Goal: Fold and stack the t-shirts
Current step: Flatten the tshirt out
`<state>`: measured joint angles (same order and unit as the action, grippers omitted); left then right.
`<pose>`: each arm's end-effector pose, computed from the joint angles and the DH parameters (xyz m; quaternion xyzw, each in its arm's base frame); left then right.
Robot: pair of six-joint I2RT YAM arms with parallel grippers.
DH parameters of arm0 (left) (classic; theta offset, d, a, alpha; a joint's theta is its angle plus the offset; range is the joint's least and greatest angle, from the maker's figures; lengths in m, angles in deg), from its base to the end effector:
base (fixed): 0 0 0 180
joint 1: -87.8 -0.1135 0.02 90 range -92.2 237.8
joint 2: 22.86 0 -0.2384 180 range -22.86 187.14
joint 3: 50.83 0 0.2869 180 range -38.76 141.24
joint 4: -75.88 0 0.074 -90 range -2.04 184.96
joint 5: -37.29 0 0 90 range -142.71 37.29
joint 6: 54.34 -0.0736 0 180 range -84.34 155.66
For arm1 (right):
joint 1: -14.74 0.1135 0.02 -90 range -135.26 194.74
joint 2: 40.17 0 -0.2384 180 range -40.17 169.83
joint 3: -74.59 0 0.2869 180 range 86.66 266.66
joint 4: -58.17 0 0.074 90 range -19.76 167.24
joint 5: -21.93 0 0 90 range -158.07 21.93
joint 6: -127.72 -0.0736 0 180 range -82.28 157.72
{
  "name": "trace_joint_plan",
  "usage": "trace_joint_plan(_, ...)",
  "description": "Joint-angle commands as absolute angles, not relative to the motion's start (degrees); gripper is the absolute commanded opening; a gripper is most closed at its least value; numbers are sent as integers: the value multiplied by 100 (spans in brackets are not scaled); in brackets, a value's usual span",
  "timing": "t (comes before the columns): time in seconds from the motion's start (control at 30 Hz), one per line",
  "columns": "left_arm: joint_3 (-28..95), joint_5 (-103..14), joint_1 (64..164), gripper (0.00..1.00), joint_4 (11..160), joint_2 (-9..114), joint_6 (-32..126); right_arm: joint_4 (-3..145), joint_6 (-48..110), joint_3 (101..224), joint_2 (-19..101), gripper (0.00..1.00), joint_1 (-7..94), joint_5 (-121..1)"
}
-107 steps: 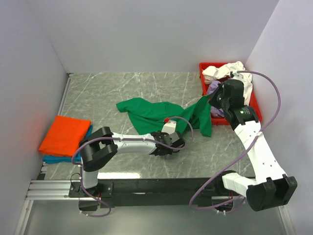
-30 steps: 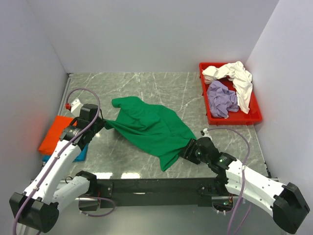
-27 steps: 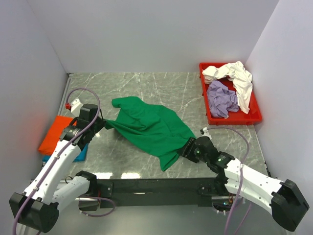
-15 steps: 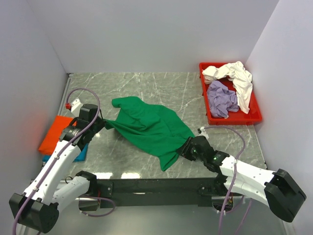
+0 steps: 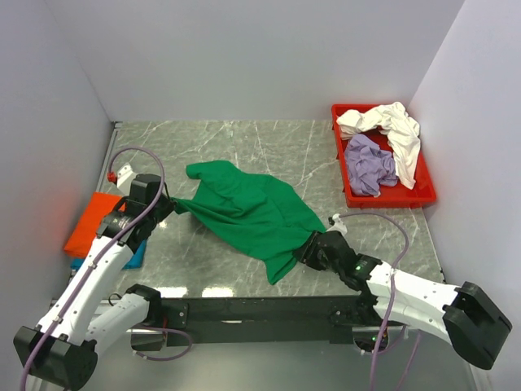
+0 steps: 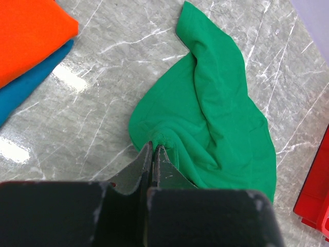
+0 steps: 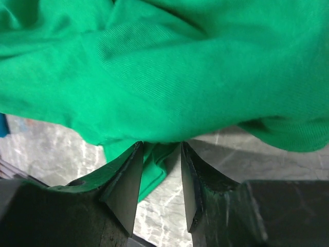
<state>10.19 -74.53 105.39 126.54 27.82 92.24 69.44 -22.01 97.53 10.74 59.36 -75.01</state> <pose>0.2558 -0.0524 0.2573 -0.3723 0.8135 -0.1117 0.4326 0.1749 0.1601 0.0710 0.1443 0.8906 0.3044 0.3056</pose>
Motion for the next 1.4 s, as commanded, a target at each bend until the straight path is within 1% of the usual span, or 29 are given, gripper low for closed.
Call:
trace_joint_plan(0.0, 1107, -7459, 10512, 1, 12610, 2680, 9130, 6725, -2152, 9712, 1168, 43, 6088, -7808)
trace_joint_plan(0.13, 1134, -7485, 10512, 1, 12619, 2707, 9086, 6629, -2178, 9852, 1501, 43, 6325, -7949)
trace_joint_plan(0.3, 1116, -7459, 10512, 1, 12593, 2742, 9059, 6497, -2249, 10002, 1950, 44, 6369, -8063)
trace_joint_plan(0.4, 1134, -7468, 10512, 1, 12601, 2751, 9024, 6610, -2266, 10098, 1951, 42, 6369, -8274)
trace_joint_plan(0.43, 1143, -7468, 10512, 1, 12619, 2759, 9015, 6707, -2258, 10142, 1924, 35, 6369, -8370)
trace_joint_plan(0.47, 1169, -7459, 10512, 1, 12627, 2751, 8998, 6821, -2249, 10203, 1820, 27, 6369, -8432)
trace_joint_plan(0.5, 1195, -7450, 10512, 1, 12654, 2751, 8972, 7126, -2214, 10352, 1723, 15, 6369, -8476)
trace_joint_plan(0.53, 1221, -7459, 10512, 1, 12680, 2742, 8954, 7338, -2188, 10441, 1600, 0, 6378, -8555)
trace_joint_plan(0.63, 1406, -7503, 10512, 1, 12838, 2654, 8857, 8392, -2038, 10915, 758, 0, 6369, -8783)
trace_joint_plan(0.67, 1537, -7538, 10512, 1, 12882, 2584, 8840, 8691, -1942, 11073, 207, 0, 6369, -8871)
trace_joint_plan(0.7, 1608, -7556, 10512, 1, 12978, 2540, 8796, 9242, -1872, 11440, -77, 0, 6360, -8976)
trace_joint_plan(0.77, 1888, -7582, 10512, 0, 13119, 2426, 8769, 9737, -1627, 11872, -779, 0, 6352, -9144)
trace_joint_plan(0.8, 1968, -7556, 10520, 0, 13146, 2382, 8717, 10218, -1529, 12387, -940, 0, 6352, -9345)
trace_joint_plan(0.87, 2283, -7512, 10520, 0, 13216, 2303, 8682, 10643, -1284, 12935, -1212, 0, 6360, -9522)
trace_joint_plan(0.9, 2398, -7468, 10529, 0, 13303, 2276, 8655, 10993, -1204, 13468, -1240, 0, 6360, -9679)
trace_joint_plan(1.03, 3153, -7257, 10520, 0, 13427, 2188, 8550, 11611, -861, 14719, -1170, 0, 6360, -9874)
trace_joint_plan(1.17, 4382, -7187, 10520, 0, 13647, 2345, 8357, 11875, -492, 15774, -1021, 0, 6360, -9996)
trace_joint_plan(1.2, 4586, -7187, 10520, 0, 13708, 2407, 8287, 11989, -448, 16203, -951, 0, 6360, -10023)
trace_joint_plan(1.27, 5129, -7213, 10520, 0, 13796, 2566, 8251, 11999, -246, 16574, -748, 0, 6360, -10032)
trace_joint_plan(1.37, 5623, -7195, 10520, 0, 13727, 2802, 8216, 11911, 62, 17172, -311, 0, 6360, -10076)
